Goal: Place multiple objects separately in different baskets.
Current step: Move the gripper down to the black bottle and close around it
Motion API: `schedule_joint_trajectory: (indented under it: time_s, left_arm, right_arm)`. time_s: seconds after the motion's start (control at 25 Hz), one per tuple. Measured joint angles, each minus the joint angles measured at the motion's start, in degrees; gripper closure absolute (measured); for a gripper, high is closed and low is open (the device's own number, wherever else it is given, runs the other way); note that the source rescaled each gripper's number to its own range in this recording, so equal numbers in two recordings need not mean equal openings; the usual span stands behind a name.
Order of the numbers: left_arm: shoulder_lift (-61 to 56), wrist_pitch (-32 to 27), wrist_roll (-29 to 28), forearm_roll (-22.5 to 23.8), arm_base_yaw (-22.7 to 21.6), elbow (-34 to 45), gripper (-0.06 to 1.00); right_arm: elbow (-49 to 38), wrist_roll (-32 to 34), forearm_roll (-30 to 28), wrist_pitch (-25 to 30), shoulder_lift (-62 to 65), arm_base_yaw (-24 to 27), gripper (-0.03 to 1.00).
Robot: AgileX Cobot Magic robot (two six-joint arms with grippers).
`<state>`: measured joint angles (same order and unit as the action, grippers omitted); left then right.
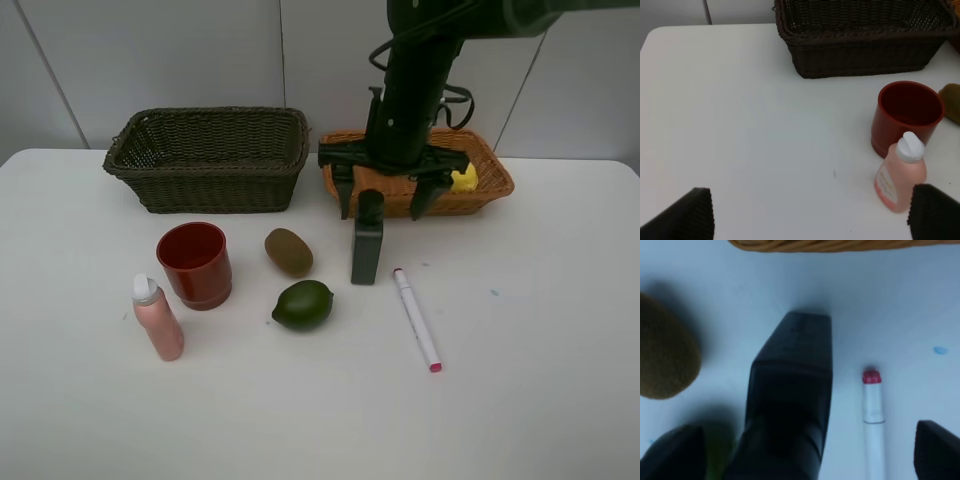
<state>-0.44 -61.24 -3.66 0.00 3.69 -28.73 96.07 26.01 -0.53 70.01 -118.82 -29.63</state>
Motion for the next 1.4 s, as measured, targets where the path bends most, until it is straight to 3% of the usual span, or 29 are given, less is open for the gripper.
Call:
schedule_joint_trajectory:
  time_s: [0.4, 1.12, 1.16, 1.24, 1.32, 1.36, 1.4]
  left_arm:
    - [0.0, 0.0, 0.0, 0.0, 0.0, 0.0, -0.05]
    - [0.0, 0.0, 0.0, 0.0, 0.0, 0.0, -0.05]
    - [0.0, 0.0, 0.0, 0.0, 0.0, 0.0, -0.05]
    - [0.0, 0.0, 0.0, 0.0, 0.0, 0.0, -0.05]
    - [0.0, 0.0, 0.0, 0.0, 0.0, 0.0, -0.05]
    - [0.0, 0.0, 0.0, 0.0, 0.0, 0.0, -0.05]
    - [0.0, 0.0, 0.0, 0.0, 0.0, 0.0, -0.05]
  right_arm:
    - [-2.9, -0.5, 0.5, -6.4, -0.1, -0.5, 0.08]
    - [-2.9, -0.7, 1.6, -7.5, -4.1, -1.1, 0.08]
    - [-2.9, -0.7, 1.6, -7.5, -4.1, -1.1, 0.10]
    - [-2.9, -0.7, 1.6, -7.5, -4.1, -1.1, 0.23]
    - [-2.9, -0.7, 1.3, -7.5, -4.1, -1.1, 0.59]
    - [-2.9, -0.6, 1.2, -7.5, -4.1, -1.1, 0.68]
    - [-2.9, -0.6, 1.1, -7.5, -4.1, -1.1, 0.65]
